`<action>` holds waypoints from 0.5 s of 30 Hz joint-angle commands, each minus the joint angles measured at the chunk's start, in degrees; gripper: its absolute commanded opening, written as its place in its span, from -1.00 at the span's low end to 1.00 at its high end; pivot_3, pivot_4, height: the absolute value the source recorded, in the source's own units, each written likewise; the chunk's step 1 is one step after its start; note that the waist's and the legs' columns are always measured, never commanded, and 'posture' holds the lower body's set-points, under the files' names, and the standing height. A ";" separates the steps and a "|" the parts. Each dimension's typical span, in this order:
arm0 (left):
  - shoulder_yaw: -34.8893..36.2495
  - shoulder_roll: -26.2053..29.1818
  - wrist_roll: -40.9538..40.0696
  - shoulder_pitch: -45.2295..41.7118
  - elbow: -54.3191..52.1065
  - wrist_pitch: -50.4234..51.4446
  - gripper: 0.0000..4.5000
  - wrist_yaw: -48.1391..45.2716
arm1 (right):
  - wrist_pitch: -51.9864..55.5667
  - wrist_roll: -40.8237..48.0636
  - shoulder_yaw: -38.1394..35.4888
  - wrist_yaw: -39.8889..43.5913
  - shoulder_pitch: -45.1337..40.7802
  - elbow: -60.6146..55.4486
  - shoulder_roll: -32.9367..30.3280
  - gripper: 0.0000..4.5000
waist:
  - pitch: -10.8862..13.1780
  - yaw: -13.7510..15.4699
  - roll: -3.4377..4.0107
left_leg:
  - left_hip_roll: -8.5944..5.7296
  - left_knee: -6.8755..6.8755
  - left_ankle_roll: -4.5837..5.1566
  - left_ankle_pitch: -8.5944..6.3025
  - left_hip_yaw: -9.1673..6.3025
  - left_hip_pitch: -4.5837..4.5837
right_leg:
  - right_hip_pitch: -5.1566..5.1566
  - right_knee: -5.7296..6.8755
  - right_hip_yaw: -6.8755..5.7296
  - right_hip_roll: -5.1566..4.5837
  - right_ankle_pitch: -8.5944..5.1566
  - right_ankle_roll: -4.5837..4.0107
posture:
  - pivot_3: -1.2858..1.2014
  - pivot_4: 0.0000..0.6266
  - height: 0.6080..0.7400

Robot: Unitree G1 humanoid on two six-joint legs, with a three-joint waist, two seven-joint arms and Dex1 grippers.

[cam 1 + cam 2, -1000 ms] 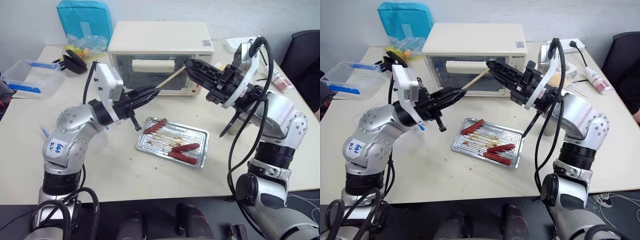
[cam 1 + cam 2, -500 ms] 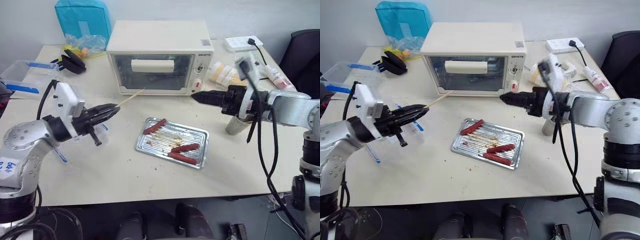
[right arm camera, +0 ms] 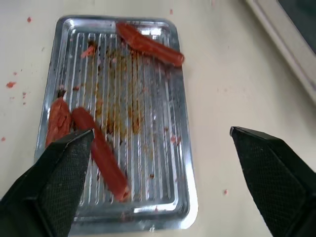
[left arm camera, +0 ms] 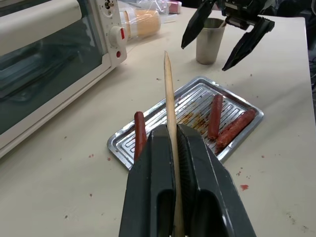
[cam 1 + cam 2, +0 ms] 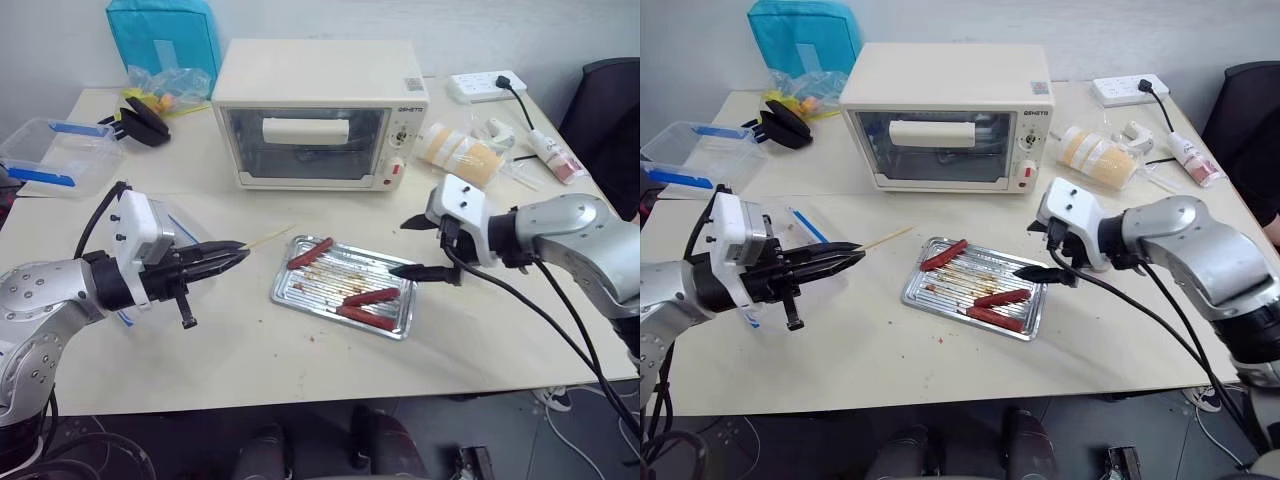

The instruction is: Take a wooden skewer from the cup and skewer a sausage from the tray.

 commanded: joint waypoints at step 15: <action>8.77 -0.72 1.46 6.07 -2.78 -1.88 -1.00 5.23 | -25.95 -24.88 8.40 13.62 -13.02 20.72 16.71 0.99 | 0.00 -0.76 0.00 | -0.02 0.02 0.00 0.01 0.04 0.04 | 0.01 0.30 0.01 -0.02 0.00 0.00 | 0.03 -0.52 1.00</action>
